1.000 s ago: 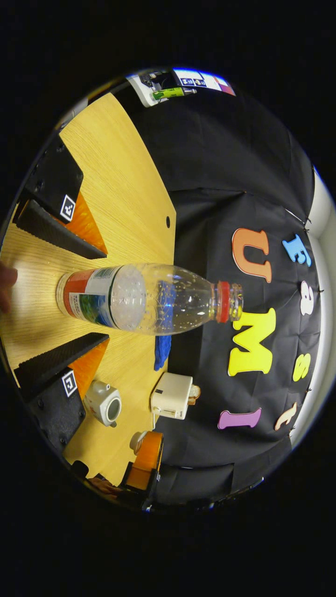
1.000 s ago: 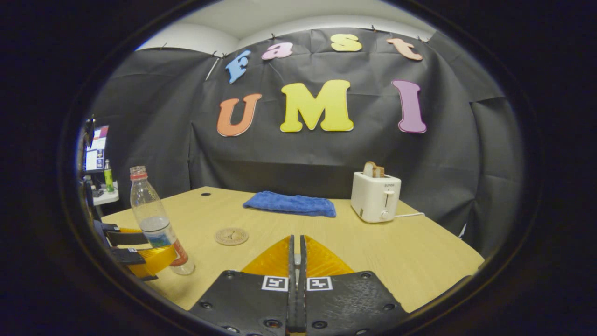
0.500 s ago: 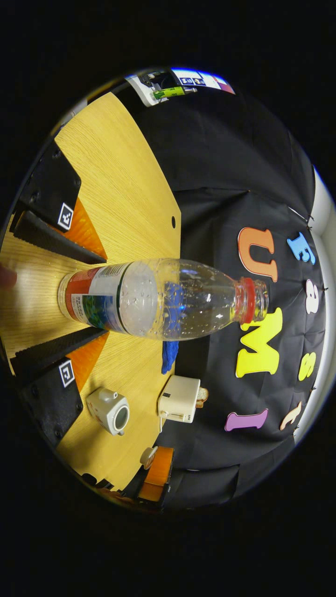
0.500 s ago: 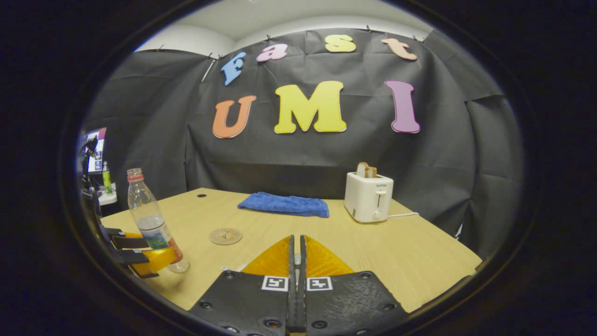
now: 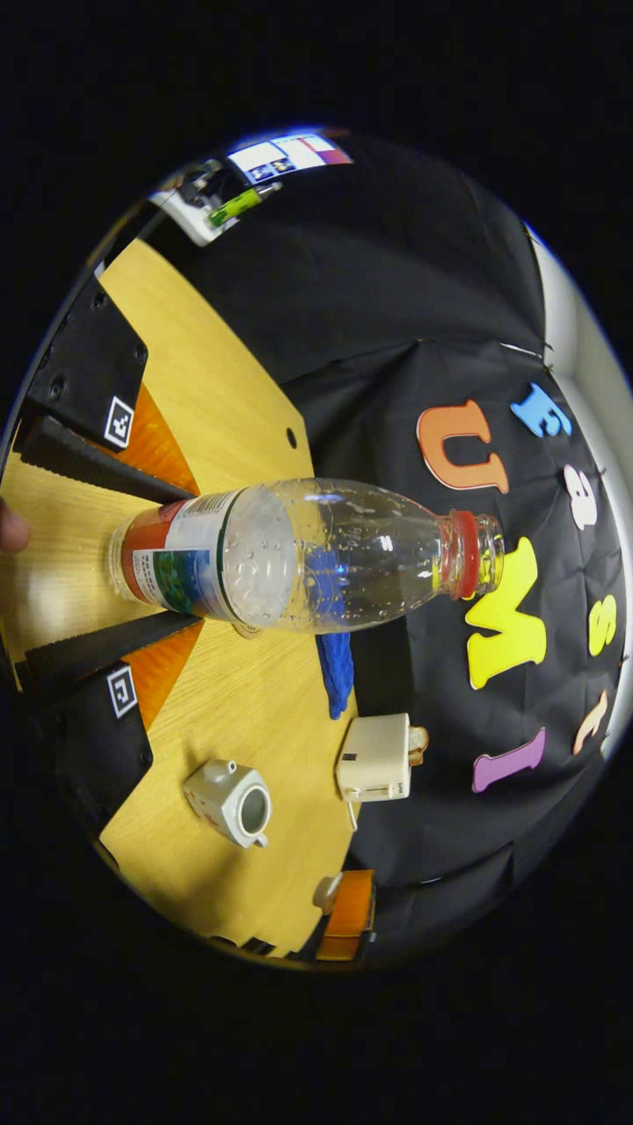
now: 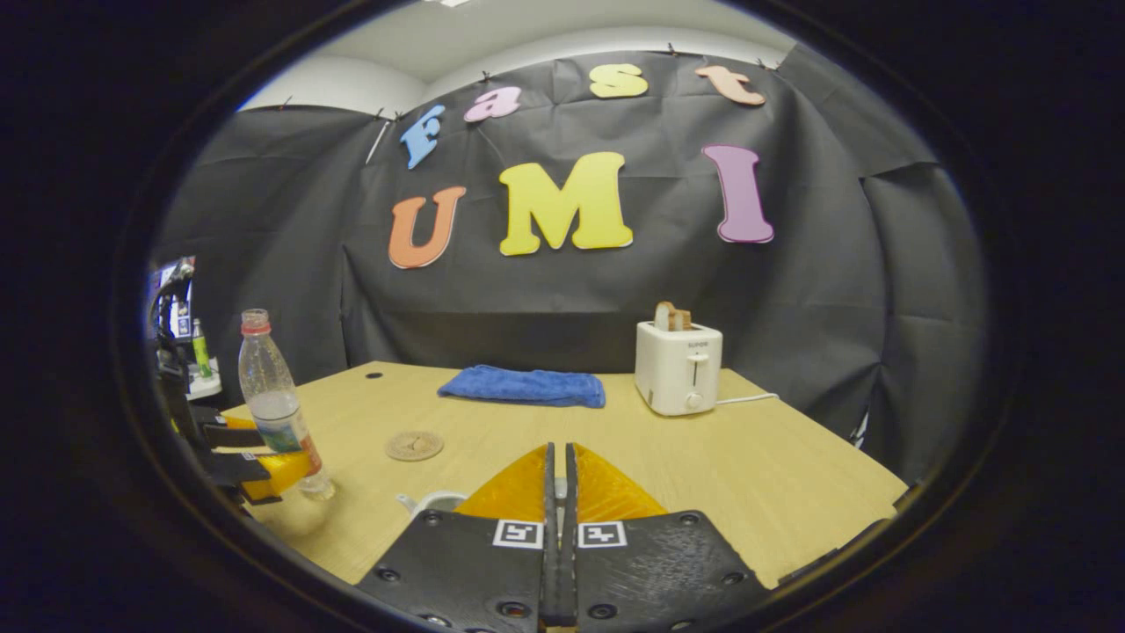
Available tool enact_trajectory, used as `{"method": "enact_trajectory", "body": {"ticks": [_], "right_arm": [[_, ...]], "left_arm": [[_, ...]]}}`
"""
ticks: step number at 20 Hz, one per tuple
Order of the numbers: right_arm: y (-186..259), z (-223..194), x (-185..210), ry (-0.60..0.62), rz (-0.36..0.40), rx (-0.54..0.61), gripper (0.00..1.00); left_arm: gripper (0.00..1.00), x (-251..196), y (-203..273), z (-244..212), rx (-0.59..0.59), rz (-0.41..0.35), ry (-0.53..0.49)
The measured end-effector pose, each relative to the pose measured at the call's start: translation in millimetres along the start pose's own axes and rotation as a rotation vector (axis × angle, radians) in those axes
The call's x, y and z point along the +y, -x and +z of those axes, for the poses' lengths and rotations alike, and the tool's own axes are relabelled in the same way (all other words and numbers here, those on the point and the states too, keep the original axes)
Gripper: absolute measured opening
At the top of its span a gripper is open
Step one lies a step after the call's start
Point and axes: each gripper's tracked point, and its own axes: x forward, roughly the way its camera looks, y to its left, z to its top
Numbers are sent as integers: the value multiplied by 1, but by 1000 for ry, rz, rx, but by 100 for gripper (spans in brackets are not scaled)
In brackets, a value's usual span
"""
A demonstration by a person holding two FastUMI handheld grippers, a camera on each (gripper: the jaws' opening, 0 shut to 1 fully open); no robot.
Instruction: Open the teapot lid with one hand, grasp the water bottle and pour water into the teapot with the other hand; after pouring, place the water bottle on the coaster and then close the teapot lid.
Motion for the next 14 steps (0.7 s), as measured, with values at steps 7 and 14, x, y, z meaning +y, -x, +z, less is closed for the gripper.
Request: {"method": "enact_trajectory", "body": {"ticks": [7,14], "right_arm": [[4,-6,-27,-10,-10,16,0],[10,-15,-38,11,-3,28,0]], "left_arm": [[72,21,0,14,16,97,-448],[72,28,-4,21,46,130,-802]]}}
